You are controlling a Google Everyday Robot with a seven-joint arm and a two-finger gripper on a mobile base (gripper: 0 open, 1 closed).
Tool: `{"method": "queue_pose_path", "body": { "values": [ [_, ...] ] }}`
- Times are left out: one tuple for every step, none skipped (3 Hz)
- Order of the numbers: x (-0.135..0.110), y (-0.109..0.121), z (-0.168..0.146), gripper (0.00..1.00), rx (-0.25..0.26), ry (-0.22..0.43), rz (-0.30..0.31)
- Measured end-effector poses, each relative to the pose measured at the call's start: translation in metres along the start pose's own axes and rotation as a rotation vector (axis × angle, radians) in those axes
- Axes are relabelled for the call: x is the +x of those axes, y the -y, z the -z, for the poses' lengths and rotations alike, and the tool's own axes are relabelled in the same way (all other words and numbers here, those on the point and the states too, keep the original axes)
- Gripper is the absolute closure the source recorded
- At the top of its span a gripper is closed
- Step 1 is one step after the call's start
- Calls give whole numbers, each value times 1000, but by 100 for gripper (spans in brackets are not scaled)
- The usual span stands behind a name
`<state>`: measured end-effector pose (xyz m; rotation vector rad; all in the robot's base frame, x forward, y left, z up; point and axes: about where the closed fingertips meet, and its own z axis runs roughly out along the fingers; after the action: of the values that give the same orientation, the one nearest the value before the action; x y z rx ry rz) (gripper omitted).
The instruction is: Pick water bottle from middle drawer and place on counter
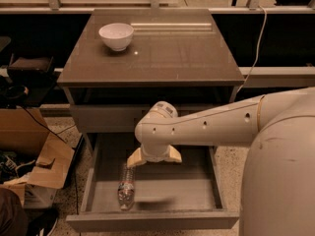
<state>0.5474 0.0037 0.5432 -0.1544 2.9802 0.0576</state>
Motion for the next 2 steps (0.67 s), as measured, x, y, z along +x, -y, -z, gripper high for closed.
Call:
{"method": "queue_pose_path", "body": {
  "values": [
    [3,0,-9,0,-30,-38,-6],
    [7,-16,-25,0,-93,-79,-9]
  ]
}}
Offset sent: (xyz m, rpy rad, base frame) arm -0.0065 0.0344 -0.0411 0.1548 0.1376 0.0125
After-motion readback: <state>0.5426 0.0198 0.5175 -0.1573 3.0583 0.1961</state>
